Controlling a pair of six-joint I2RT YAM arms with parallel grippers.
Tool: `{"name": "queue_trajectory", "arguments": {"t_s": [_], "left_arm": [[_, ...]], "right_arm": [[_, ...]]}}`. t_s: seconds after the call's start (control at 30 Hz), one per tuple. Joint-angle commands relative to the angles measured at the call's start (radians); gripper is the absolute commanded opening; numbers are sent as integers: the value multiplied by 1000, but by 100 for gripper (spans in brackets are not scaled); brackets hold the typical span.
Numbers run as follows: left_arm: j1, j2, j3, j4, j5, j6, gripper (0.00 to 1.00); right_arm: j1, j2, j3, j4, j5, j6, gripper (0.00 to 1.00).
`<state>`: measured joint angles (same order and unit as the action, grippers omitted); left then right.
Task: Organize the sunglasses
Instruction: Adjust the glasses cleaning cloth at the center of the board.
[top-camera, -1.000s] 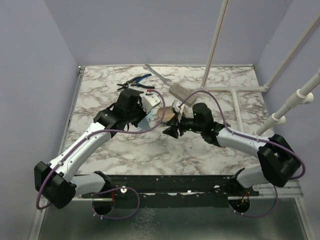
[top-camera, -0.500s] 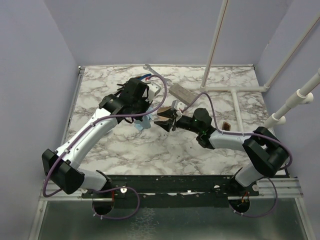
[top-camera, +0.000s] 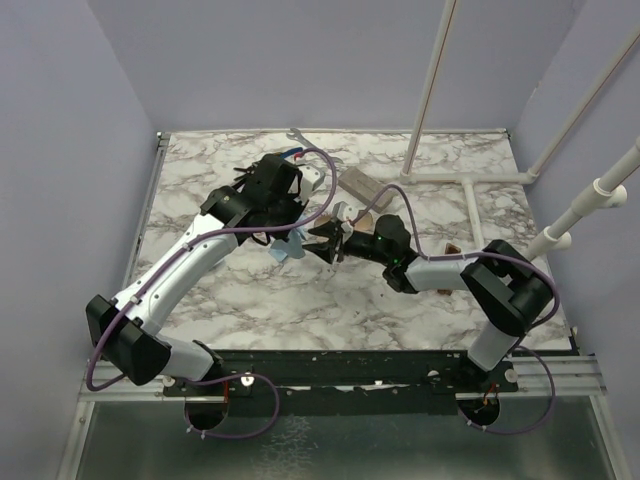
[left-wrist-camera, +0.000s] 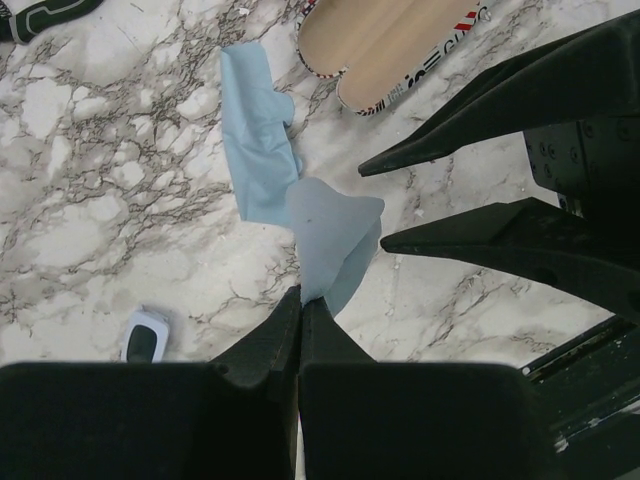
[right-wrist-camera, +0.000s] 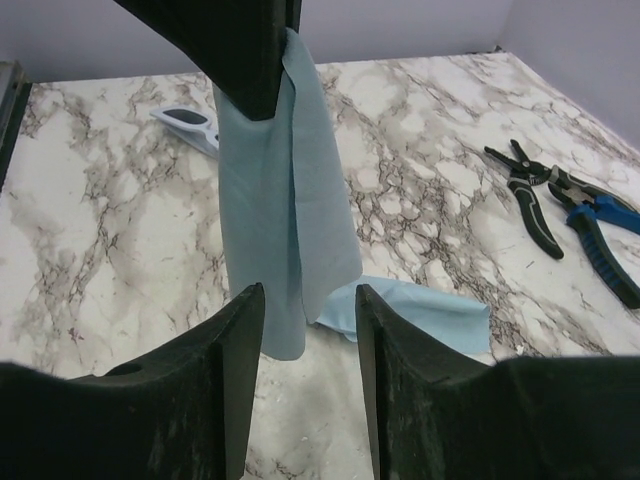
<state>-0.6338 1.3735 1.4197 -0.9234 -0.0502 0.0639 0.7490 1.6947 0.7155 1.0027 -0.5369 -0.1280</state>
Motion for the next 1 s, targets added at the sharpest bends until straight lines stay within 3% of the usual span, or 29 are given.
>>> {"name": "queue_trajectory", "arguments": {"t_s": [0.0,0.17,0.6,0.7,0.83,0.97], "left_arm": [[-12,9,38,-16,-2,-9,0],[-18,15,42,-12,4,-1,0],[-27,12,41,-9,17,10,0],[-28,12,42,-9,24,13,0],[-29,5,34,-5,25,18,0],[-28,-23,-19,24,0,61,0]], "right_arm": [[1,31,36,52,-2,6,44],[1,60,55,49,11,7,35],[1,85,97,-2,38,-13,27],[1,95,102,-7,44,-12,20],[1,81,106,-44,22,-24,1],[1,15,78,-123,45,-68,1]]}}
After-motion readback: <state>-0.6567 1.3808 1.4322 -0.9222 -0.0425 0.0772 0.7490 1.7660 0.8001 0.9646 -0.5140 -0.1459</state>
